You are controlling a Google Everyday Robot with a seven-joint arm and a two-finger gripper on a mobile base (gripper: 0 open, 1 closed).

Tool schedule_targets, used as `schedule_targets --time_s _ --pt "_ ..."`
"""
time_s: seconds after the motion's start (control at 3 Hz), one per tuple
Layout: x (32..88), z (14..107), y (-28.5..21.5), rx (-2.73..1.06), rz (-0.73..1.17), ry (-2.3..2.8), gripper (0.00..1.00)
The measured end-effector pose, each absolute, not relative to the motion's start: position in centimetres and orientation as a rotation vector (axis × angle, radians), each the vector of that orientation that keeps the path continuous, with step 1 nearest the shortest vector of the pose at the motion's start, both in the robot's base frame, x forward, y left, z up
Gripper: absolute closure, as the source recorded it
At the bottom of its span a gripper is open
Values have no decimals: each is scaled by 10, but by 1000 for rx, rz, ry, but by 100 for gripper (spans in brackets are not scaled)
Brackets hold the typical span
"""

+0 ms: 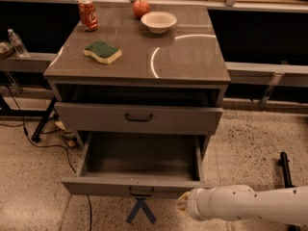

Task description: Close middle drawer

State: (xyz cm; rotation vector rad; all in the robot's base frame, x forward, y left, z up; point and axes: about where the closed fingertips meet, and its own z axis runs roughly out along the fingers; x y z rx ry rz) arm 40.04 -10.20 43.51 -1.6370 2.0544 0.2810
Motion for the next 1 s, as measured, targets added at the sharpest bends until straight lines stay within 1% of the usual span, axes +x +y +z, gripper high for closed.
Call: schedule_targets --time_s 0.67,1.0 --pt "468 422 -114 -1582 96 1981 100" --pt "470 421 -114 -1582 94 1979 100"
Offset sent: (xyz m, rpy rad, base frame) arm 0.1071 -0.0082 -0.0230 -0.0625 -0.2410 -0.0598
